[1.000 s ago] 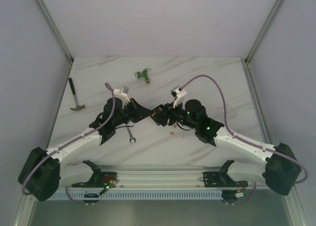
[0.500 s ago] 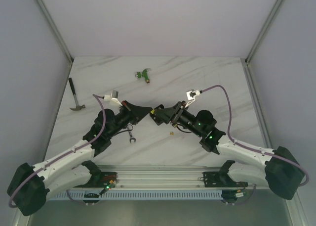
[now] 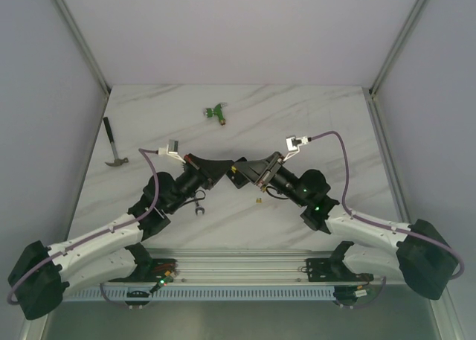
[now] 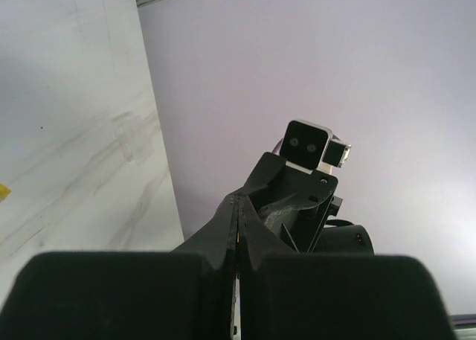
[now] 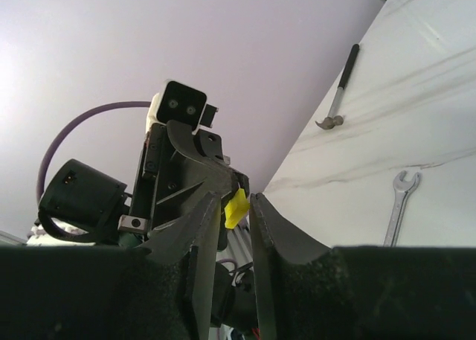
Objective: Snap on the fuse box
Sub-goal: Pick up the fuse from the center of the board.
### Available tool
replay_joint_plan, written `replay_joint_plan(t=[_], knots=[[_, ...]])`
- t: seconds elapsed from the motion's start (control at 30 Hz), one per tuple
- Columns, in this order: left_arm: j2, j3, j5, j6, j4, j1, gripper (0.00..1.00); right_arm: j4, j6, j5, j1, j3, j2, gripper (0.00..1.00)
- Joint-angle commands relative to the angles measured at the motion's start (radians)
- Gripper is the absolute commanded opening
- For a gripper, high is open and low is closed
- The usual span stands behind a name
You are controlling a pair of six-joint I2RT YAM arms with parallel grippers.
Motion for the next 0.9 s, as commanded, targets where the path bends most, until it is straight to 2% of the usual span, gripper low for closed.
replay_joint_plan(t=[0.0,0.23,0.37,0.4,0.47,0.67,0.87], knots=[[-0.01,-0.018,-0.055,-0.038,0.075,-0.015,0.0,0.087,0.025,0.002,0.005,-0.018,-0.004,0.28],[0.004,-0.02,-0.065,-0.045,0.095,-0.03,0.0,0.127,0.032,-0.006,0.005,-0.027,0.001,0.16],[0.009,-0.024,-0.075,-0.046,0.088,-0.03,0.0,0.129,0.023,-0.016,0.005,-0.029,0.002,0.01],[0.009,-0.023,-0.08,-0.042,0.076,-0.03,0.0,0.109,0.01,-0.018,0.005,-0.023,0.0,0.0],[0.005,-0.019,-0.111,-0.032,0.027,-0.031,0.07,0.032,-0.028,-0.021,0.002,0.006,-0.007,0.0],[-0.027,0.004,-0.26,0.063,-0.163,-0.015,0.4,-0.252,-0.169,-0.045,-0.058,0.095,-0.018,0.0],[0.034,0.073,-0.234,0.211,-0.3,0.087,0.6,-0.543,-0.355,-0.083,-0.11,0.243,0.057,0.0]])
